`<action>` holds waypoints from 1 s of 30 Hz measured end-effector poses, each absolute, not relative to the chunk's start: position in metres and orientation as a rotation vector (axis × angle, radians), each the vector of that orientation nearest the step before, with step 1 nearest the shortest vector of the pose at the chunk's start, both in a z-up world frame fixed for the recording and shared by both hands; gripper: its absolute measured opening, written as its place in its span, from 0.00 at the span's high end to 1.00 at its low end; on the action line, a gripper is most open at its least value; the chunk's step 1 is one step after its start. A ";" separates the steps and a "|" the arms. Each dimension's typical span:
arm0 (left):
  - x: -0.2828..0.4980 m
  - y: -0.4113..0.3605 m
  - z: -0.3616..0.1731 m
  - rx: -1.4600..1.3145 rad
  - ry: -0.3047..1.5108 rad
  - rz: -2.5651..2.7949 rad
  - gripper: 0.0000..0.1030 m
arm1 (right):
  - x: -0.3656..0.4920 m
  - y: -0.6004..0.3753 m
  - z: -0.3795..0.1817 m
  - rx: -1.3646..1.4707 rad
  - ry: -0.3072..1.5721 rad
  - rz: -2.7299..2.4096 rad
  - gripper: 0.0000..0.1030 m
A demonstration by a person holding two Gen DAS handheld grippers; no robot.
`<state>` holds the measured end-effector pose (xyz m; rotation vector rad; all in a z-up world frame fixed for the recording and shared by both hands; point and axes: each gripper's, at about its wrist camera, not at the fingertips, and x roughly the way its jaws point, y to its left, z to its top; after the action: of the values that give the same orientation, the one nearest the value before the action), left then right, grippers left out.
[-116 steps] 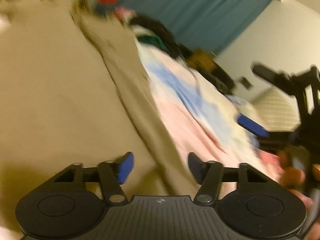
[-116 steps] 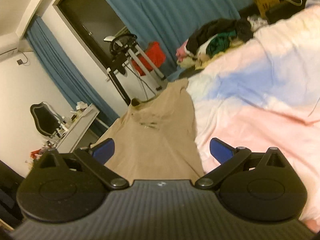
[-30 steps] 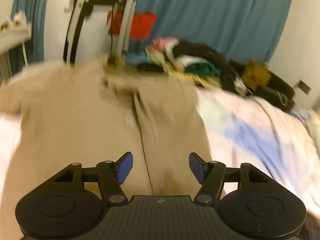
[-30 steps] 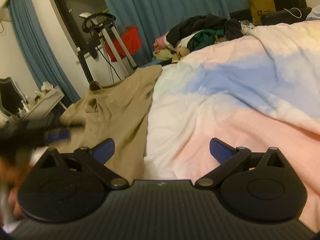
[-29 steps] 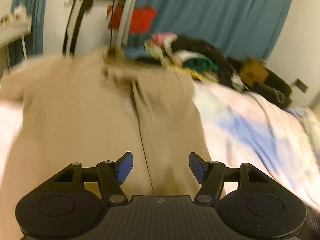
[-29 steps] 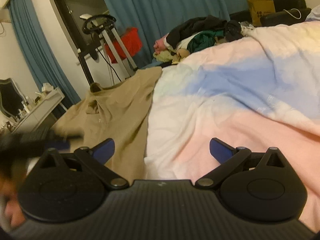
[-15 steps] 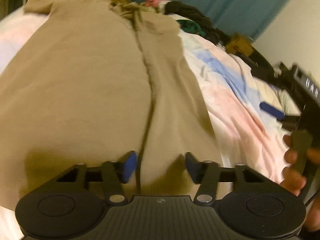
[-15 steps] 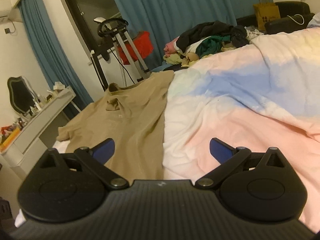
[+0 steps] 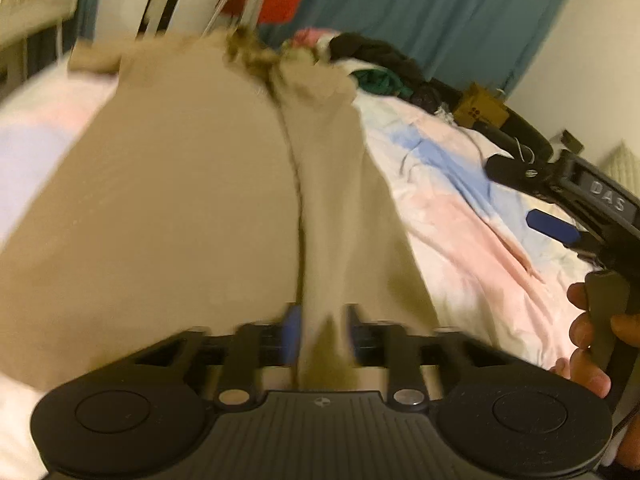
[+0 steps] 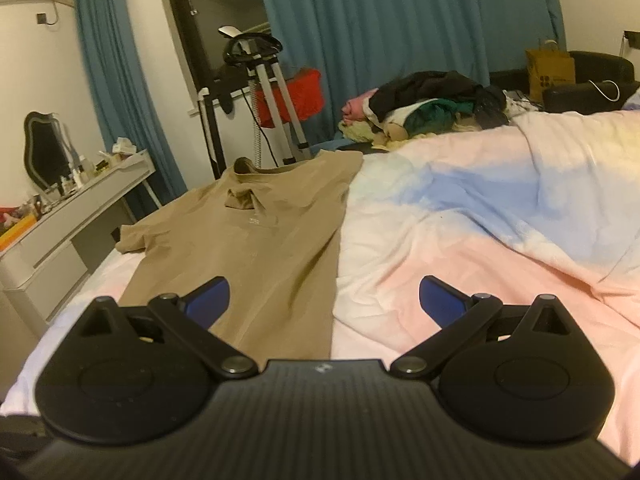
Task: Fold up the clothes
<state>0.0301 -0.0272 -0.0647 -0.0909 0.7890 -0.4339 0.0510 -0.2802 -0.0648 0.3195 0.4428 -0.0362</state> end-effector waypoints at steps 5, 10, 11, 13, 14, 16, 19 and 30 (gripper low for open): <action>0.021 -0.043 -0.018 0.054 0.582 -0.424 0.21 | 0.036 -0.290 -0.059 0.382 0.403 -0.046 0.00; 0.035 -0.028 0.020 0.021 0.440 -0.413 0.18 | 0.034 -0.289 -0.058 0.387 0.394 -0.061 0.00; 0.039 -0.024 0.025 0.011 0.420 -0.407 0.17 | 0.037 -0.286 -0.060 0.378 0.401 -0.062 0.00; 0.043 -0.011 0.025 0.000 0.420 -0.389 0.16 | 0.042 -0.279 -0.064 0.359 0.415 -0.063 0.00; 0.045 -0.003 0.023 -0.007 0.426 -0.377 0.16 | 0.048 -0.275 -0.065 0.343 0.427 -0.057 0.00; 0.045 0.015 0.018 -0.028 0.446 -0.375 0.14 | 0.068 -0.264 -0.067 0.297 0.449 -0.028 0.00; 0.044 0.041 0.012 -0.060 0.448 -0.360 0.10 | 0.107 -0.238 -0.066 0.195 0.447 0.052 0.01; 0.074 0.124 -0.005 -0.249 0.399 -0.185 0.10 | 0.337 -0.057 -0.087 -0.017 0.556 0.422 0.05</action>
<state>0.0737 0.1242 -0.0050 -0.2489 0.3993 -0.1851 0.3366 -0.0566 -0.0870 -0.0171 0.5559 0.4224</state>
